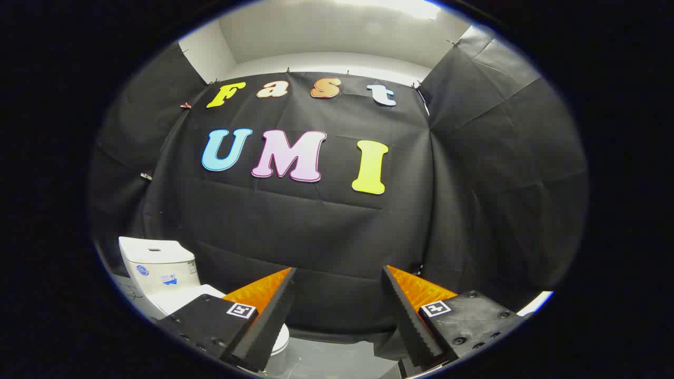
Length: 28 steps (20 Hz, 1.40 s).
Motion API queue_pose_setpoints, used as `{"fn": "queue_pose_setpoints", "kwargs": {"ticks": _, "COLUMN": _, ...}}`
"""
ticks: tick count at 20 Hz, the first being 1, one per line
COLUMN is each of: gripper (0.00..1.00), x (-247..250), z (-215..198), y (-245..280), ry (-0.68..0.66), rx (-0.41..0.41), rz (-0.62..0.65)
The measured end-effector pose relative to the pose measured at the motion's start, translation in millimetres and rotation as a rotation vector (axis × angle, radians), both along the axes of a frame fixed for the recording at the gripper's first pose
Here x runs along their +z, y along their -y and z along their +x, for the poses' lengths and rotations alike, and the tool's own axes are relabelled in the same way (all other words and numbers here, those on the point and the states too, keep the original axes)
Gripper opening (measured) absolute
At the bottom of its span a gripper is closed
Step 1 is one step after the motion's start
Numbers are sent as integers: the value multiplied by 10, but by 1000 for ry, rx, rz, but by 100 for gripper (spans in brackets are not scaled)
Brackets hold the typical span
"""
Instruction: Open the toilet lid.
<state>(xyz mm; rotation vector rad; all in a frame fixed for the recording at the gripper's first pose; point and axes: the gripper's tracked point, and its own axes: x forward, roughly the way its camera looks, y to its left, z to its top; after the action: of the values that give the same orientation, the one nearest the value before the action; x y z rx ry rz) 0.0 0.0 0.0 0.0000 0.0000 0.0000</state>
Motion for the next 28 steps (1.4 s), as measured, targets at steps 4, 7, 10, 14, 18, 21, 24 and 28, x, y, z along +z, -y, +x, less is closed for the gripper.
{"fn": "queue_pose_setpoints", "kwargs": {"ticks": 4, "gripper": 98, "x": -8, "z": 8, "y": -2, "ry": -3, "rx": 1, "rz": 3}}
{"fn": "queue_pose_setpoints", "kwargs": {"ticks": 7, "gripper": 98, "x": -4, "z": -3, "y": -9, "ry": -2, "rx": 3, "rz": 1}}
{"fn": "queue_pose_setpoints", "kwargs": {"ticks": 10, "gripper": 98, "x": -9, "z": 6, "y": -6, "ry": -4, "rx": 3, "rz": -3}}
{"fn": "queue_pose_setpoints", "kwargs": {"ticks": 14, "gripper": 97, "x": -18, "z": 8, "y": -14, "ry": -5, "rx": 4, "rz": 2}}
{"fn": "queue_pose_setpoints", "kwargs": {"ticks": 18, "gripper": 98, "x": -30, "z": 4, "y": -12, "ry": -7, "rx": 1, "rz": -10}}
{"fn": "queue_pose_setpoints", "kwargs": {"ticks": 21, "gripper": 97, "x": -4, "z": -11, "y": -38, "ry": -1, "rx": 12, "rz": 1}}
{"fn": "queue_pose_setpoints", "kwargs": {"ticks": 24, "gripper": 98, "x": -51, "z": -6, "y": -58, "ry": -13, "rx": 20, "rz": -3}}
{"fn": "queue_pose_setpoints", "kwargs": {"ticks": 28, "gripper": 98, "x": -44, "z": -13, "y": -95, "ry": -16, "rx": 26, "rz": -13}}
